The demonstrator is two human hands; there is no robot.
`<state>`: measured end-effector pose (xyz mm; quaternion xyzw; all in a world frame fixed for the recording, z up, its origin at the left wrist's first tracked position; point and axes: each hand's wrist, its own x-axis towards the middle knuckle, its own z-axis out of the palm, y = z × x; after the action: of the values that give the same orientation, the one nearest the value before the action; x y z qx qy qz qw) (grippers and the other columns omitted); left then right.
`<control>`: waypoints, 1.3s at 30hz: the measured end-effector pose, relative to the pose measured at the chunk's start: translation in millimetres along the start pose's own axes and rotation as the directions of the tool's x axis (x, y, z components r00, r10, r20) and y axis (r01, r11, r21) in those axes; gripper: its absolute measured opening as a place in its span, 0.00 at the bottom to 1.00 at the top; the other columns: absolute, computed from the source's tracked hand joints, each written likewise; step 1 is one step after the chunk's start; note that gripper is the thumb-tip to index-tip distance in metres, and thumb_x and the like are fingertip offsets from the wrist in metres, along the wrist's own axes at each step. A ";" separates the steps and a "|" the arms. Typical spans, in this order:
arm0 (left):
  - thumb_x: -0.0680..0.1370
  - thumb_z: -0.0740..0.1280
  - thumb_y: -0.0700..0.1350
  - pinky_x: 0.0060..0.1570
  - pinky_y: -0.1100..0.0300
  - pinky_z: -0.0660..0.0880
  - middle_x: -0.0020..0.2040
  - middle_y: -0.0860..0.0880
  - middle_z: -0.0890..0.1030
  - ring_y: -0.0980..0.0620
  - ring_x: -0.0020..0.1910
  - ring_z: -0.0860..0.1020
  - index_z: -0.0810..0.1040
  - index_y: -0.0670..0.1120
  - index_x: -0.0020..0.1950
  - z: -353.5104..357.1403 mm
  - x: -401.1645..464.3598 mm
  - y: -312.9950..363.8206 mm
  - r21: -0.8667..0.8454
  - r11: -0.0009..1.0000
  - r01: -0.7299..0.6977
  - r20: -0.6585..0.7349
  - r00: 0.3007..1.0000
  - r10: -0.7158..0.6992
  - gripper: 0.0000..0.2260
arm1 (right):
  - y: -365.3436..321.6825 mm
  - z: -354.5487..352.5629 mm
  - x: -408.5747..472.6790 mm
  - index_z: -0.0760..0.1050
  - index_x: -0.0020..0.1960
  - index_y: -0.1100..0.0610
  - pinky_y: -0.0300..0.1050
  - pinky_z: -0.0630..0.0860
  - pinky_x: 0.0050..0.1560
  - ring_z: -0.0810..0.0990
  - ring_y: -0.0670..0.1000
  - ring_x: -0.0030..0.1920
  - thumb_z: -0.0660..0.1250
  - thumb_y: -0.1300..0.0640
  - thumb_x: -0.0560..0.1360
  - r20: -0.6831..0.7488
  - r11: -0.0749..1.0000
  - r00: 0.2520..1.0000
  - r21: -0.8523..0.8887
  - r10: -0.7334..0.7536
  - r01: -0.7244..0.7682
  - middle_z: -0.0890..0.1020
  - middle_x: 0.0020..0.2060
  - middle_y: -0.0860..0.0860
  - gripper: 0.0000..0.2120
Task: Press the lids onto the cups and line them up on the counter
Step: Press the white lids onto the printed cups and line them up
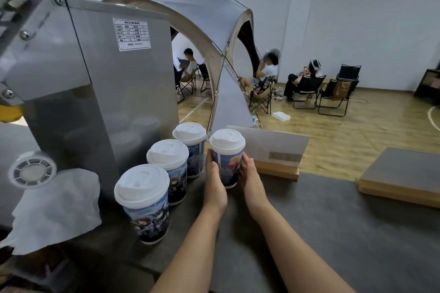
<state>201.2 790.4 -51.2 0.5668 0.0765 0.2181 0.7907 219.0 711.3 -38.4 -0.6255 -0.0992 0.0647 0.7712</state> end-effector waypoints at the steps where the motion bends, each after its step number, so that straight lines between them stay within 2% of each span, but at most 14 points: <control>1: 0.77 0.52 0.60 0.76 0.48 0.60 0.76 0.51 0.66 0.54 0.75 0.65 0.60 0.52 0.79 0.6 -1.5 -1.3 0.014 1.000 -0.006 0.001 1.000 0.006 0.31 | 1.8 -0.9 1.2 0.71 0.64 0.41 0.27 0.71 0.51 0.76 0.35 0.58 0.47 0.49 0.84 -0.011 1.000 1.000 -0.022 0.006 -0.006 0.79 0.56 0.36 0.16; 5: 0.77 0.53 0.63 0.76 0.48 0.59 0.76 0.51 0.67 0.54 0.75 0.65 0.60 0.52 0.79 2.1 -1.0 -4.4 0.007 1.000 0.010 -0.012 1.000 -0.010 0.32 | 7.7 -3.0 6.0 0.69 0.67 0.39 0.34 0.68 0.60 0.73 0.37 0.63 0.46 0.47 0.84 -0.010 0.997 1.000 -0.076 -0.018 0.017 0.77 0.61 0.36 0.17; 7: 0.81 0.53 0.61 0.76 0.48 0.59 0.76 0.51 0.66 0.54 0.75 0.65 0.60 0.51 0.79 2.0 -0.2 -4.4 -0.007 1.000 0.022 -0.015 1.000 -0.022 0.28 | 7.5 -2.4 6.7 0.69 0.65 0.38 0.34 0.68 0.61 0.73 0.36 0.63 0.46 0.47 0.84 0.007 0.997 1.000 -0.068 -0.026 0.027 0.77 0.62 0.37 0.17; 9: 0.83 0.52 0.58 0.76 0.49 0.60 0.76 0.50 0.67 0.53 0.75 0.65 0.60 0.51 0.79 1.7 1.0 -6.6 -0.012 1.000 0.025 -0.012 1.000 -0.025 0.26 | 6.3 -2.3 5.9 0.69 0.64 0.38 0.29 0.69 0.57 0.74 0.33 0.61 0.46 0.47 0.84 0.020 0.998 0.999 -0.064 -0.027 0.028 0.77 0.61 0.36 0.17; 12: 0.79 0.55 0.64 0.75 0.51 0.61 0.76 0.51 0.68 0.55 0.74 0.66 0.61 0.52 0.79 1.5 1.4 -7.0 -0.030 0.999 0.021 -0.006 1.000 -0.021 0.31 | 5.3 -3.1 3.6 0.68 0.65 0.39 0.24 0.70 0.52 0.74 0.30 0.59 0.45 0.47 0.84 0.033 0.999 0.999 -0.041 -0.019 0.021 0.76 0.59 0.33 0.16; 16: 0.85 0.50 0.54 0.72 0.58 0.63 0.76 0.51 0.66 0.56 0.73 0.66 0.60 0.50 0.79 1.7 -0.9 -6.3 -0.064 0.998 0.011 -0.008 1.000 -0.012 0.22 | 3.6 -5.0 1.4 0.65 0.67 0.39 0.23 0.70 0.49 0.75 0.28 0.53 0.46 0.47 0.84 0.002 0.999 1.000 -0.025 -0.027 0.027 0.76 0.57 0.33 0.15; 19: 0.78 0.56 0.68 0.77 0.49 0.57 0.76 0.55 0.66 0.57 0.75 0.64 0.63 0.54 0.78 -2.5 -1.1 -9.2 -0.083 0.996 0.045 0.026 0.999 -0.043 0.32 | 3.2 -10.0 -4.9 0.60 0.75 0.43 0.42 0.65 0.71 0.68 0.45 0.71 0.47 0.41 0.83 -0.074 1.000 0.997 -0.019 0.020 -0.021 0.69 0.72 0.45 0.22; 21: 0.83 0.51 0.62 0.78 0.52 0.54 0.77 0.58 0.64 0.59 0.75 0.61 0.62 0.56 0.78 -2.8 -6.2 -2.6 -0.108 0.994 0.035 -0.005 0.999 -0.036 0.24 | 1.9 -15.0 -10.1 0.59 0.76 0.42 0.53 0.59 0.76 0.62 0.52 0.76 0.48 0.38 0.81 -0.120 0.999 0.992 -0.016 0.028 -0.031 0.64 0.75 0.49 0.25; 24: 0.85 0.43 0.54 0.73 0.62 0.55 0.78 0.55 0.61 0.59 0.76 0.60 0.58 0.50 0.79 -1.4 -26.2 14.2 -0.101 0.995 0.010 -0.039 0.999 -0.014 0.23 | -6.1 -26.0 -21.5 0.59 0.76 0.43 0.53 0.59 0.76 0.63 0.53 0.75 0.46 0.40 0.82 -0.156 0.999 0.987 0.029 0.039 -0.034 0.65 0.75 0.51 0.24; 29: 0.86 0.42 0.54 0.73 0.57 0.60 0.71 0.50 0.73 0.54 0.72 0.68 0.70 0.47 0.73 -10.0 -66.8 24.2 -0.019 0.999 0.049 -0.069 0.996 -0.050 0.25 | -23.3 -43.5 -51.5 0.63 0.75 0.46 0.53 0.62 0.74 0.68 0.53 0.72 0.44 0.41 0.83 -0.230 0.993 0.973 0.112 0.004 0.023 0.71 0.71 0.52 0.24; 31: 0.86 0.46 0.51 0.67 0.56 0.67 0.63 0.49 0.80 0.52 0.65 0.76 0.77 0.48 0.64 -8.4 -77.3 27.0 0.031 0.998 0.049 -0.113 0.993 -0.045 0.21 | -27.6 -54.5 -67.2 0.66 0.73 0.47 0.53 0.64 0.73 0.71 0.52 0.69 0.44 0.41 0.83 -0.242 0.992 0.970 0.126 0.018 0.013 0.75 0.68 0.52 0.24; 34: 0.85 0.53 0.46 0.53 0.58 0.73 0.51 0.48 0.84 0.51 0.54 0.80 0.80 0.48 0.54 6.5 -91.0 32.5 0.067 0.997 0.031 -0.137 0.990 -0.021 0.16 | -34.1 -77.2 -91.6 0.75 0.67 0.50 0.50 0.70 0.68 0.79 0.51 0.61 0.45 0.43 0.83 -0.232 0.989 0.968 0.134 0.096 -0.066 0.83 0.57 0.53 0.25; 36: 0.85 0.55 0.43 0.52 0.59 0.74 0.49 0.45 0.84 0.50 0.51 0.80 0.80 0.46 0.52 23.7 -98.6 30.6 0.069 0.997 0.031 -0.091 0.996 -0.024 0.14 | -40.4 -94.7 -108.0 0.80 0.60 0.51 0.50 0.74 0.63 0.83 0.50 0.54 0.47 0.45 0.84 -0.246 0.991 0.962 0.080 0.119 -0.103 0.86 0.49 0.52 0.23; 39: 0.84 0.56 0.41 0.48 0.62 0.75 0.48 0.43 0.83 0.49 0.49 0.80 0.80 0.45 0.50 61.7 -112.1 20.1 0.071 0.992 0.104 0.032 0.994 -0.106 0.13 | -53.4 -122.2 -134.8 0.81 0.56 0.51 0.48 0.77 0.58 0.85 0.48 0.48 0.53 0.51 0.84 -0.343 0.995 0.937 -0.056 0.062 -0.086 0.87 0.45 0.49 0.17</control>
<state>118.6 694.0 -25.3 0.5930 0.0996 0.1633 0.7821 115.3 553.7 -20.1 -0.6572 0.0570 -0.0191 0.7513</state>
